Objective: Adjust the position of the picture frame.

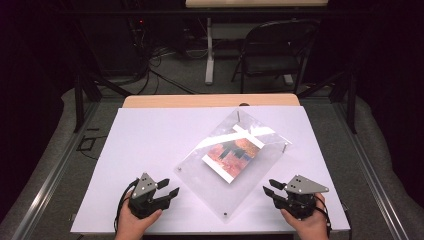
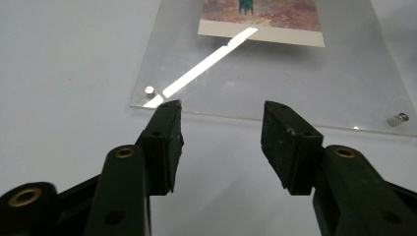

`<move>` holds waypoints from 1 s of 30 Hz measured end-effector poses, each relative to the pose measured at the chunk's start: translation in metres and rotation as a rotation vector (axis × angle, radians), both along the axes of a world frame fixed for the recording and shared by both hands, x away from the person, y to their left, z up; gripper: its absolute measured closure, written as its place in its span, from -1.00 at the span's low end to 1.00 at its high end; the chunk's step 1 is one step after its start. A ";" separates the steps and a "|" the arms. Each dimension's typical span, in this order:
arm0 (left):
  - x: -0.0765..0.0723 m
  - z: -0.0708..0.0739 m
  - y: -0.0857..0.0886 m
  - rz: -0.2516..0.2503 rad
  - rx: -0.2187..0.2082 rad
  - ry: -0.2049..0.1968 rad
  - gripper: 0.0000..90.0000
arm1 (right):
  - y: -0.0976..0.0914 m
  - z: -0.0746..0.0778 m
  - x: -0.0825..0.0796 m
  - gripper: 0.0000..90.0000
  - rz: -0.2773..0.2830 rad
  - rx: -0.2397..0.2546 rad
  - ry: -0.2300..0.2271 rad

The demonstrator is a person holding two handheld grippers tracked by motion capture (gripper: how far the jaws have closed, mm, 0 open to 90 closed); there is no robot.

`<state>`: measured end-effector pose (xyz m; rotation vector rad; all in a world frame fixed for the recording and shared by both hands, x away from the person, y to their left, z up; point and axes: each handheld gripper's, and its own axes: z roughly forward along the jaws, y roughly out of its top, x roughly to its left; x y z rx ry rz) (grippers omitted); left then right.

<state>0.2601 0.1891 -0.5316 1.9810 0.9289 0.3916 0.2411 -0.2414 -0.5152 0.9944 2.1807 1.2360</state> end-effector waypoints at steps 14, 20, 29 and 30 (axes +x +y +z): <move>0.001 0.003 -0.004 0.004 0.001 0.001 0.71 | 0.013 -0.020 0.014 1.00 0.022 -0.108 0.136; 0.001 0.004 -0.002 0.020 -0.002 0.007 0.89 | 0.019 -0.027 0.024 1.00 0.027 -0.134 0.198; 0.000 0.004 -0.003 0.004 -0.004 0.017 1.00 | 0.028 -0.033 0.032 1.00 0.038 -0.152 0.234; -0.001 0.005 -0.004 -0.001 0.002 0.015 1.00 | 0.029 -0.034 0.032 1.00 0.039 -0.153 0.234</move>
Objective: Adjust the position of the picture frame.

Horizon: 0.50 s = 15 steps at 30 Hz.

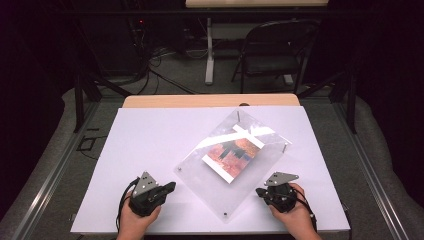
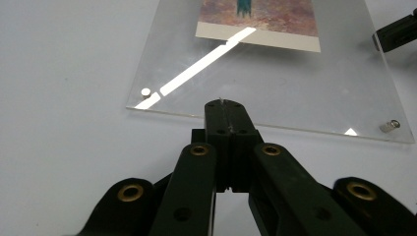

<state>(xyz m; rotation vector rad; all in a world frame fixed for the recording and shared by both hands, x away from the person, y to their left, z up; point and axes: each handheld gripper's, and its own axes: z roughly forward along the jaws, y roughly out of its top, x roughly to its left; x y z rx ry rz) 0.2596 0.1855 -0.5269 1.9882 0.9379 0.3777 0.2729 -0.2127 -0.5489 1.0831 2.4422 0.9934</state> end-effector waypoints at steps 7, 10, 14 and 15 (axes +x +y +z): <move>-0.002 0.000 -0.004 -0.008 0.015 -0.004 1.00 | 0.008 0.000 0.003 1.00 0.028 -0.001 0.012; -0.002 0.000 -0.004 -0.008 0.014 -0.003 1.00 | 0.010 -0.001 0.003 1.00 0.037 -0.001 0.025; -0.003 0.000 -0.005 -0.011 0.012 0.006 1.00 | 0.013 -0.001 0.004 1.00 0.044 -0.014 0.035; -0.003 0.000 -0.005 -0.013 0.012 0.006 1.00 | 0.014 -0.001 0.005 1.00 0.046 -0.019 0.038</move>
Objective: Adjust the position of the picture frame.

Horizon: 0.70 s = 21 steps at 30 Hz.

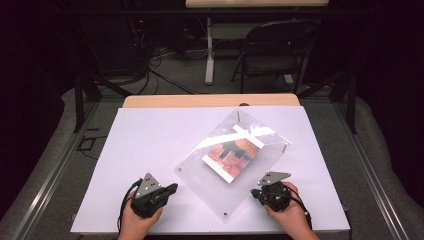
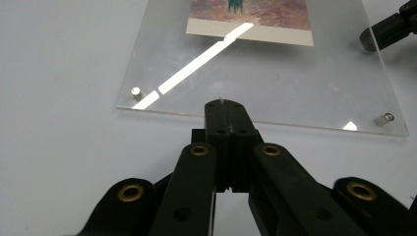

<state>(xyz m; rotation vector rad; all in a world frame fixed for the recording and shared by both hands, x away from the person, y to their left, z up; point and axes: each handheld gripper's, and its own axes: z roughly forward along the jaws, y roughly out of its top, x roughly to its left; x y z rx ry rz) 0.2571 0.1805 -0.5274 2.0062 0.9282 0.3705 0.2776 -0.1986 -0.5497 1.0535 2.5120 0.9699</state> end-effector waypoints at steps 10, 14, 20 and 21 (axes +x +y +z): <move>-0.001 -0.001 -0.008 -0.030 0.004 -0.001 1.00 | 0.009 0.000 0.000 1.00 0.028 -0.015 0.012; -0.003 -0.002 -0.014 -0.056 0.027 -0.009 1.00 | 0.015 0.001 0.000 1.00 0.046 -0.008 0.011; -0.003 -0.002 -0.016 -0.060 0.037 -0.007 0.99 | 0.030 0.003 0.003 1.00 0.085 0.011 0.030; -0.003 -0.002 -0.015 -0.059 0.035 -0.003 0.99 | 0.033 0.003 0.005 1.00 0.092 0.015 0.036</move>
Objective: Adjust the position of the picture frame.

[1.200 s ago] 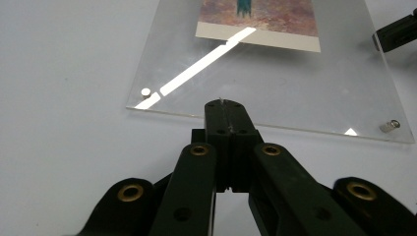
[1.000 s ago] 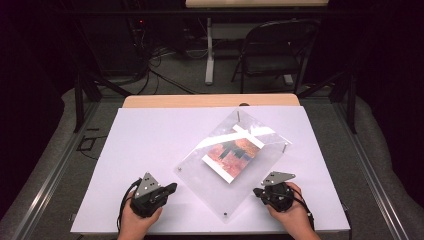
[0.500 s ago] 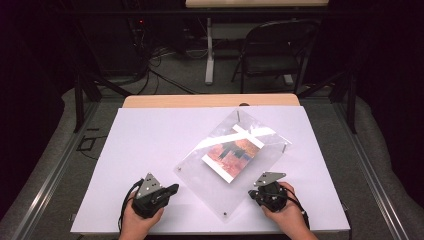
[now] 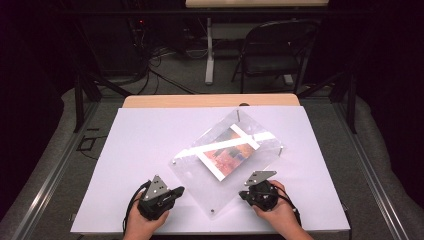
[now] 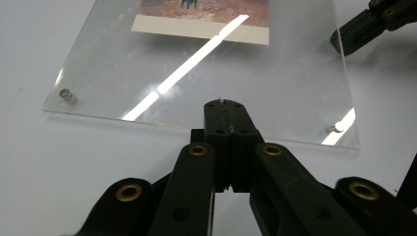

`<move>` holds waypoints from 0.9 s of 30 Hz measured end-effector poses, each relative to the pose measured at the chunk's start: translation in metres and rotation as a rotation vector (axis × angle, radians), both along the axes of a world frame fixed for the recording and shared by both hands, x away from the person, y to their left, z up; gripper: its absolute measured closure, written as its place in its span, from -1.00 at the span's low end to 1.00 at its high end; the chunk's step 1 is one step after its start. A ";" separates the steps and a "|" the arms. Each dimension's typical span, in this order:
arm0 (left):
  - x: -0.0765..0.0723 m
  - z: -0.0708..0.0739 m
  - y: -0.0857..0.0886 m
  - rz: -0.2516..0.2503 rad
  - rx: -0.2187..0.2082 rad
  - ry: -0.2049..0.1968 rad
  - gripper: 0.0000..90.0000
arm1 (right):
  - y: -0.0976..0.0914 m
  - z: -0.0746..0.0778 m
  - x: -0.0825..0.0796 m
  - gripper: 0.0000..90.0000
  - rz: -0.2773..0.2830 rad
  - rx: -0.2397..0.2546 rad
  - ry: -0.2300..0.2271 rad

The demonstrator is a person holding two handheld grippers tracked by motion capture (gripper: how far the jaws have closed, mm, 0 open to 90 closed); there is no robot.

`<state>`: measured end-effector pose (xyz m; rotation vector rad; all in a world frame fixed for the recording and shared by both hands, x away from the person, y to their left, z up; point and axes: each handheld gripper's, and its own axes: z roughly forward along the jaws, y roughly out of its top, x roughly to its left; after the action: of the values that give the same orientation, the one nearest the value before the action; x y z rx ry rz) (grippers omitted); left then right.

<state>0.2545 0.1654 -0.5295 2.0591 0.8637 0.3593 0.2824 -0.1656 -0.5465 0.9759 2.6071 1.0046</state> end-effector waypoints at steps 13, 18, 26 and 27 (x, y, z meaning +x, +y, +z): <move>0.004 -0.002 0.006 0.033 -0.028 0.029 0.98 | 0.042 0.002 0.019 1.00 0.072 0.021 0.036; 0.006 -0.003 0.008 0.038 -0.042 0.045 0.98 | 0.058 0.006 0.029 1.00 0.087 0.054 0.050; 0.007 -0.004 0.009 0.045 -0.034 0.059 0.95 | 0.074 0.031 0.046 1.00 0.063 0.146 -0.005; 0.007 -0.004 0.008 0.042 -0.027 0.062 0.95 | 0.074 0.033 0.046 1.00 0.065 0.142 -0.020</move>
<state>0.2618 0.1739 -0.5338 2.0386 0.9452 0.3067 0.3281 -0.0917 -0.5133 0.9110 2.5967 1.2231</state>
